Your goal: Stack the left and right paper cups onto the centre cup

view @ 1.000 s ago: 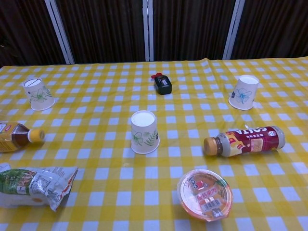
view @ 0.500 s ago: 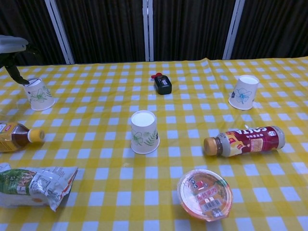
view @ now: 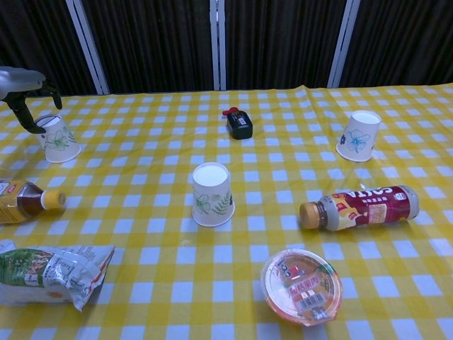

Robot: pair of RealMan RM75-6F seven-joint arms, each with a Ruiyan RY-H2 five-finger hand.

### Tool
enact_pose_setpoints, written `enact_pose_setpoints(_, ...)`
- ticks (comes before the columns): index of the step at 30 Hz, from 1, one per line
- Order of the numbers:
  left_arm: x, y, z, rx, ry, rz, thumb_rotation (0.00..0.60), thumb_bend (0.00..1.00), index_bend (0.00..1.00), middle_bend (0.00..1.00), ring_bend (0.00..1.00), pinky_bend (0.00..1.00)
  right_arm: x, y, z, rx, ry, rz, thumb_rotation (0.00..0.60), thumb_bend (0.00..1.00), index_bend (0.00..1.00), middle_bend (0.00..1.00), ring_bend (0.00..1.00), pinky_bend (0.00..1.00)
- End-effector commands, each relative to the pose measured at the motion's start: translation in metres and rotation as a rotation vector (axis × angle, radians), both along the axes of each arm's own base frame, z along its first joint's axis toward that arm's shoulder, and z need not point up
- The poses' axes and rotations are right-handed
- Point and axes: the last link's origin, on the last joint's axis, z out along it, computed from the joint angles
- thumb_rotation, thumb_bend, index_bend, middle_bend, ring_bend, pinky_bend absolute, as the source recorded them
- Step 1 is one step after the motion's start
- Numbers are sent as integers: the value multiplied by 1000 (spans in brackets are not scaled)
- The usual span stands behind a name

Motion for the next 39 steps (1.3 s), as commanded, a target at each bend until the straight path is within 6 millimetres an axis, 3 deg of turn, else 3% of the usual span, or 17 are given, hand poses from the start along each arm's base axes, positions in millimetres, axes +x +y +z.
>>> enact_pose_setpoints(1,-3,0,0,2,-1,11,600,305,265,0,0,0,0,0,0,2,-1,0,600,117,0,0,0,0)
enact_pose_setpoints(14,-4,3,-18,-17,-13,0,600,316,369,0,0,0,1,2,0,-1,3,5,600,117,0,0,0,0)
enact_pose_setpoints(18,-1,4,-10,4,-36,-15,600,377,393,0,0,0,1,2,0,0,5,5,600,117,0,0,0,0)
enact_pose_setpoints(23,13,3,12,34,-69,-65,600,384,388,0,0,0,2,2,-1,1,5,7,600,117,0,0,0,0)
enact_pose_setpoints(31,61,-15,21,12,-140,-213,600,383,385,0,0,0,1,1,-1,2,2,4,600,117,0,0,0,0)
enact_pose_setpoints(39,134,-63,-2,-120,-240,-484,600,381,378,0,0,0,2,2,3,-10,-7,7,600,117,0,0,0,0)
